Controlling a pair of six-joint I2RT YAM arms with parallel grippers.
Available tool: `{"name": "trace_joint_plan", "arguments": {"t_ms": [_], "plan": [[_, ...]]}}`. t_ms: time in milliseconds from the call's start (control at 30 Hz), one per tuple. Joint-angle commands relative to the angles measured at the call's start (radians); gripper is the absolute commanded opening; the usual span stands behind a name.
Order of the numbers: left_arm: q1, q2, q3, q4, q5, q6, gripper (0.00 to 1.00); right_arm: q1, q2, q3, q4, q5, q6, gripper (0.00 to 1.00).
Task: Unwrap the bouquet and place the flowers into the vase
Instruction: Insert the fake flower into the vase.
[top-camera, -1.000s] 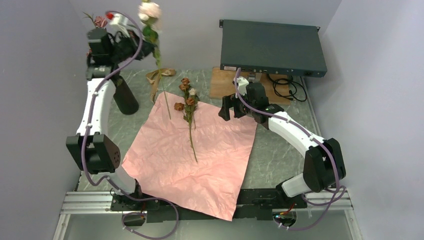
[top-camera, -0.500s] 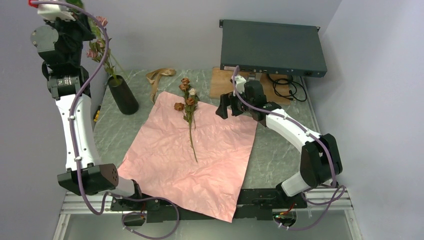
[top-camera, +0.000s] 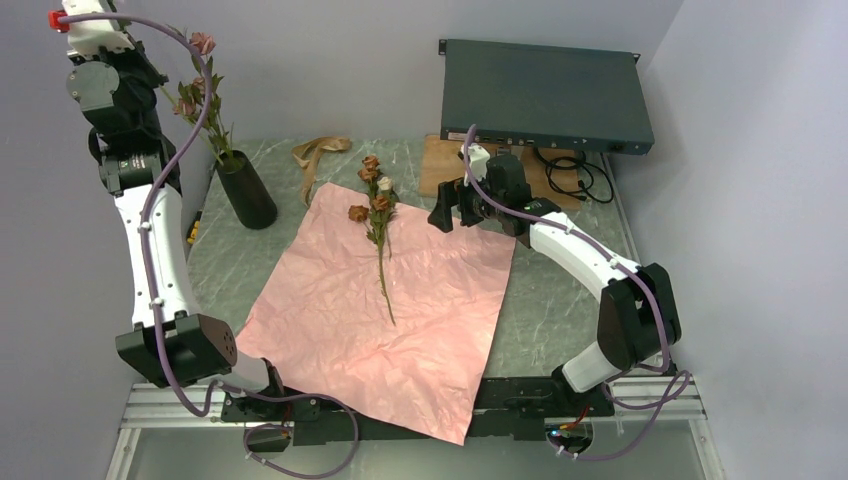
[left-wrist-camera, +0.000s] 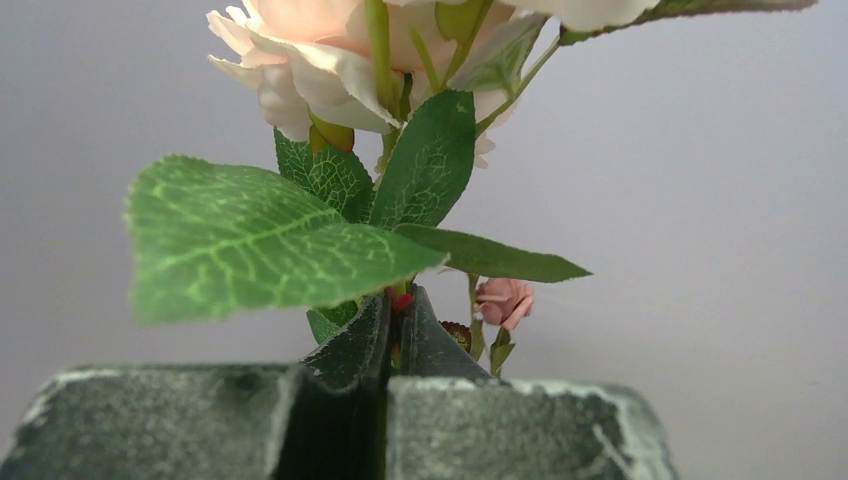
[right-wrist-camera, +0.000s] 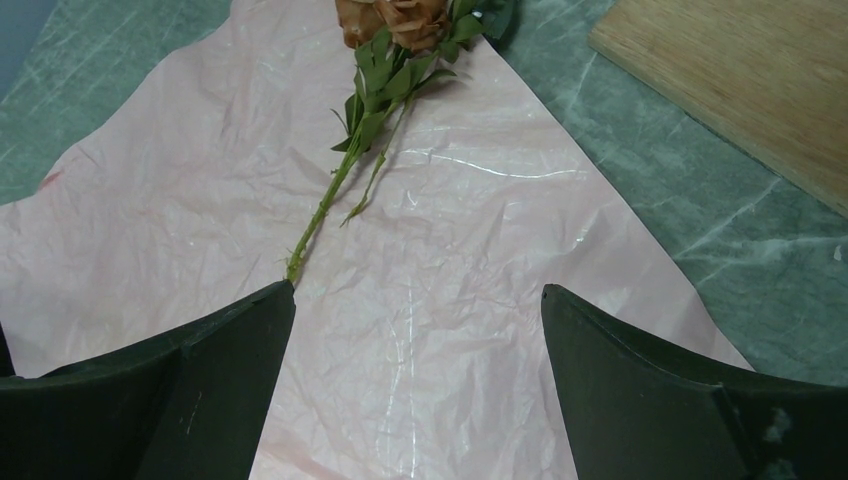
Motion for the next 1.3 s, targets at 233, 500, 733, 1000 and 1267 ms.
{"name": "trace_joint_plan", "arguments": {"t_ms": [233,500,733,1000,1267], "plan": [[0.056,0.052,-0.117,0.096,0.107,-0.100,0.00,0.002,0.007,0.048,0.024,-0.009,0.010,0.97],[0.057,0.066,-0.233,0.066,0.200,-0.203,0.00,0.003,0.010,0.048,0.031,-0.008,0.010,0.97],[0.052,0.077,-0.315,0.027,0.162,-0.247,0.01,0.003,0.004,0.043,0.023,-0.008,0.008,0.97],[0.051,0.100,-0.320,-0.023,0.189,-0.246,0.12,0.003,0.007,0.046,0.013,-0.011,-0.002,0.98],[0.051,0.117,-0.292,-0.099,0.204,-0.231,0.21,0.003,0.026,0.068,0.013,-0.012,0.003,0.99]]}}
